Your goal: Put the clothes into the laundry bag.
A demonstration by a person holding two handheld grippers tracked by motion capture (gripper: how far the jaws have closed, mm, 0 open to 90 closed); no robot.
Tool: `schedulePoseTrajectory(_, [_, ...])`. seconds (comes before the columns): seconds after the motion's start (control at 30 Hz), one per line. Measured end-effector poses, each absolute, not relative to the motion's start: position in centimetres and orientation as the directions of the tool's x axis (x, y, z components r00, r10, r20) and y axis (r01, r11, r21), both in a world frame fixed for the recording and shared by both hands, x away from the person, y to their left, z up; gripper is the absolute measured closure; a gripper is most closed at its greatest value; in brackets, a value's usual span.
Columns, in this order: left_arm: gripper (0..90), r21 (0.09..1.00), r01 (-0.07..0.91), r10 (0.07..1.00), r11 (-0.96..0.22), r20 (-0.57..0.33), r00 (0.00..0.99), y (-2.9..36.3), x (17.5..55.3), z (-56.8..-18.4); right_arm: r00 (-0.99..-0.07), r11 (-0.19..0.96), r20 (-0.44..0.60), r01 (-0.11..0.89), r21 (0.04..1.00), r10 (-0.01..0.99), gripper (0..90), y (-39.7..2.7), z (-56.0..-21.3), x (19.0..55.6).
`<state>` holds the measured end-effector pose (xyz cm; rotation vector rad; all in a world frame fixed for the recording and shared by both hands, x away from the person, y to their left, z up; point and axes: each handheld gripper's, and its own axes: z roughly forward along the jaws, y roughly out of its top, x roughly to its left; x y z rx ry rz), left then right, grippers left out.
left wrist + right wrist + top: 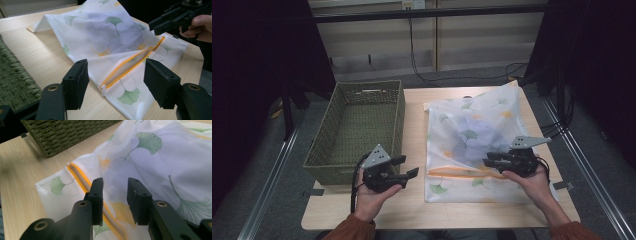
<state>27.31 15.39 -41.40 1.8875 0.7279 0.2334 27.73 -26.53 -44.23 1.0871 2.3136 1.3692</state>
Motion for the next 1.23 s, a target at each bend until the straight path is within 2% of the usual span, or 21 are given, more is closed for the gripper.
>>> schedulePoseTrajectory(0.3, [31.6, 0.906, 0.361, 0.653, -0.222, -0.137, 0.745, 18.1, 26.0, -40.6, -0.641, 0.193, 0.181, 0.468, 0.863, 0.746, 63.0, -28.4, -43.9, 24.7])
schedulePoseTrajectory(0.7, [32.5, 0.911, 0.372, 0.724, -0.178, -0.134, 0.676, 23.1, 24.0, -41.1, -0.552, 0.080, 0.224, 0.473, 0.878, 0.803, 60.2, -31.7, -44.1, 20.8])
schedulePoseTrajectory(0.87, [31.4, 0.929, 0.344, 0.732, -0.136, -0.139, 0.666, 24.2, 23.3, -40.8, -0.519, 0.057, 0.224, 0.471, 0.880, 0.825, 58.1, -32.7, -44.4, 19.6])
schedulePoseTrajectory(1.0, [31.3, 0.925, 0.343, 0.741, -0.167, -0.112, 0.662, 24.5, 23.2, -41.3, -0.485, 0.044, 0.217, 0.471, 0.881, 0.847, 54.4, -33.4, -44.6, 19.0])
schedulePoseTrajectory(1.23, [31.6, 0.913, 0.372, 0.747, -0.167, -0.129, 0.652, 24.9, 23.7, -42.2, -0.471, 0.030, 0.217, 0.463, 0.886, 0.855, 50.6, -33.9, -44.7, 18.5])
